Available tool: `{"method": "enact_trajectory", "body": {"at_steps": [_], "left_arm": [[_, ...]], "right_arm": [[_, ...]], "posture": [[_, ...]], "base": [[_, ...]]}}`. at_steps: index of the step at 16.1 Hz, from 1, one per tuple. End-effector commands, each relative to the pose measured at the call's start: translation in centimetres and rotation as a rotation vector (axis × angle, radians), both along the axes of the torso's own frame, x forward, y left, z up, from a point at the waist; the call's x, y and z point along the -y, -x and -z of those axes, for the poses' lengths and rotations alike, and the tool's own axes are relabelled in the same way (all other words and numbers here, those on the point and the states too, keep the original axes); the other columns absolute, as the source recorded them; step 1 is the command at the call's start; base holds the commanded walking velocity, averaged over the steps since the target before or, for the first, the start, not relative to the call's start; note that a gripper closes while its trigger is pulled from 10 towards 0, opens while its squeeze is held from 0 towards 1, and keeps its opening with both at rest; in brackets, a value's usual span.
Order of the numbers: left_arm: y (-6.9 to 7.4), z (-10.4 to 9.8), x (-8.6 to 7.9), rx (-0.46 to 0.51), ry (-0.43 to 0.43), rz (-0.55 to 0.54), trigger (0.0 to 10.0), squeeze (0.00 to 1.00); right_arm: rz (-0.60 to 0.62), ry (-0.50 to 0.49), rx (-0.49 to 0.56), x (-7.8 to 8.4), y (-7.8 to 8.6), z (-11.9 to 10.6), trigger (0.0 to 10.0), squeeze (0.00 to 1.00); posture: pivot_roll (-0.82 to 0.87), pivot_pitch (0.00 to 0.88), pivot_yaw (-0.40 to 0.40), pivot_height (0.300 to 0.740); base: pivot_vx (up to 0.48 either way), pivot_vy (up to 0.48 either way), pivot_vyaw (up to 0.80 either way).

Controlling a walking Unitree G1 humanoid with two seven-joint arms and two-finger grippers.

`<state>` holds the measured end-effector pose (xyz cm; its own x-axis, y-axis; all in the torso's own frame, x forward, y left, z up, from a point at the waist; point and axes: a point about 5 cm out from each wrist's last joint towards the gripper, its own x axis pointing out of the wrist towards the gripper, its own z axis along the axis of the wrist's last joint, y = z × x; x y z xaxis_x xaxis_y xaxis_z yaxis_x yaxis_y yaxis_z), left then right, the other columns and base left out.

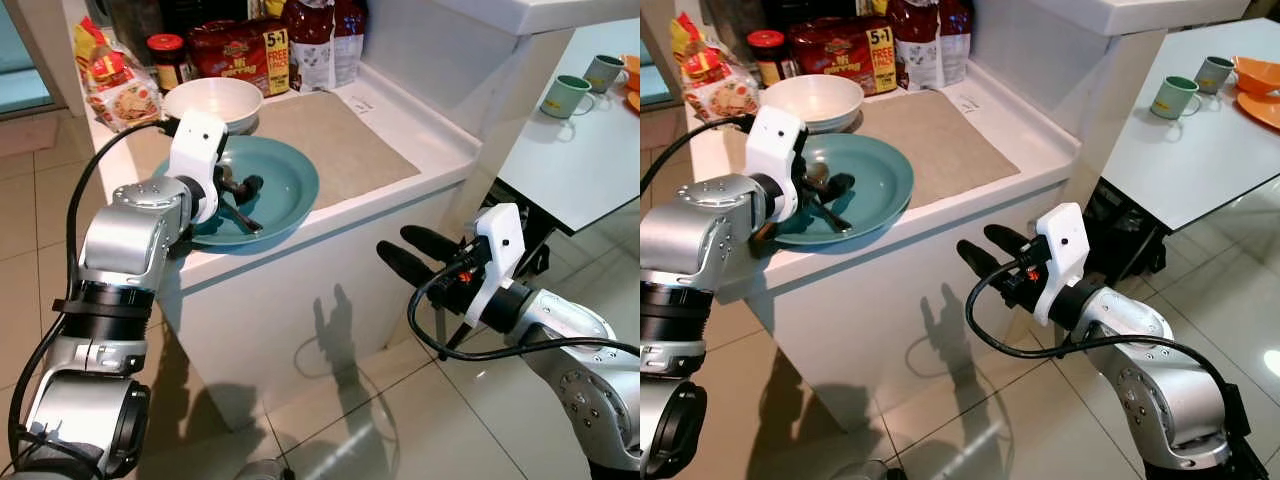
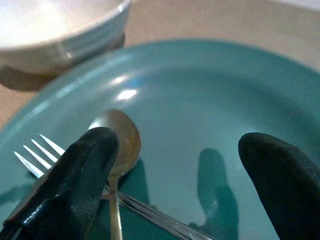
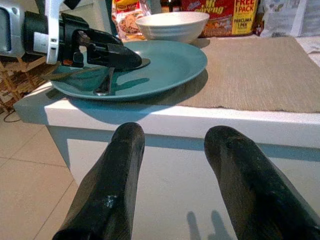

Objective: Setting the table

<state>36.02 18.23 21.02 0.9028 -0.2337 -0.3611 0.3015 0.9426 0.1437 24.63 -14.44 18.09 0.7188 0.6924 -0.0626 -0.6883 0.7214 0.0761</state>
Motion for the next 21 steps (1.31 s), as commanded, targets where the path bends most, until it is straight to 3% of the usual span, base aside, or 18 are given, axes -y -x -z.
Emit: {"method": "enact_trajectory", "body": {"at_steps": [1,5,8,12,16,21], "left_arm": [[-0.3,-0.4,-0.1,-0.014,-0.044,0.005,10.0,0.0],[-0.2,-1.1,-1.8,-0.01,-0.074,-0.044,10.0,0.0],[1.5,-3.0,-3.2,0.016,-0.021,-0.035,10.0,0.0],[1.7,-1.7,-4.3,-0.044,-0.032,-0.064,10.0,0.0],[1.6,-1.2,-4.1,-0.094,-0.018,-0.028,10.0,0.0],[0.3,0.1,-2.7,-0.126,-0.011,0.029,10.0,0.0]], "right_arm": [[-0.026,0.009,-0.006,0.1,0.5,-0.3,10.0,0.0],[-0.048,0.022,-0.034,0.5,1.1,-0.1,10.0,0.0],[-0.052,0.005,-0.056,0.7,1.4,0.1,10.0,0.0],[-0.111,0.004,-0.087,0.3,1.7,0.5,10.0,0.0],[-0.156,0.018,-0.091,0.1,2.0,0.4,10.0,0.0],[-0.168,0.033,-0.102,0.1,2.3,0.6,10.0,0.0]], "posture": [[0.11,0.0,-0.014,0.74],[0.11,0.0,-0.009,0.74],[0.11,0.0,-0.014,0.74],[0.12,0.0,-0.024,0.74],[0.13,0.0,-0.021,0.74],[0.12,0.0,-0.018,0.74]], "base": [[0.0,0.0,0.0],[0.0,0.0,0.0],[0.0,0.0,0.0],[0.0,0.0,0.0],[0.0,0.0,0.0],[0.0,0.0,0.0]]}}
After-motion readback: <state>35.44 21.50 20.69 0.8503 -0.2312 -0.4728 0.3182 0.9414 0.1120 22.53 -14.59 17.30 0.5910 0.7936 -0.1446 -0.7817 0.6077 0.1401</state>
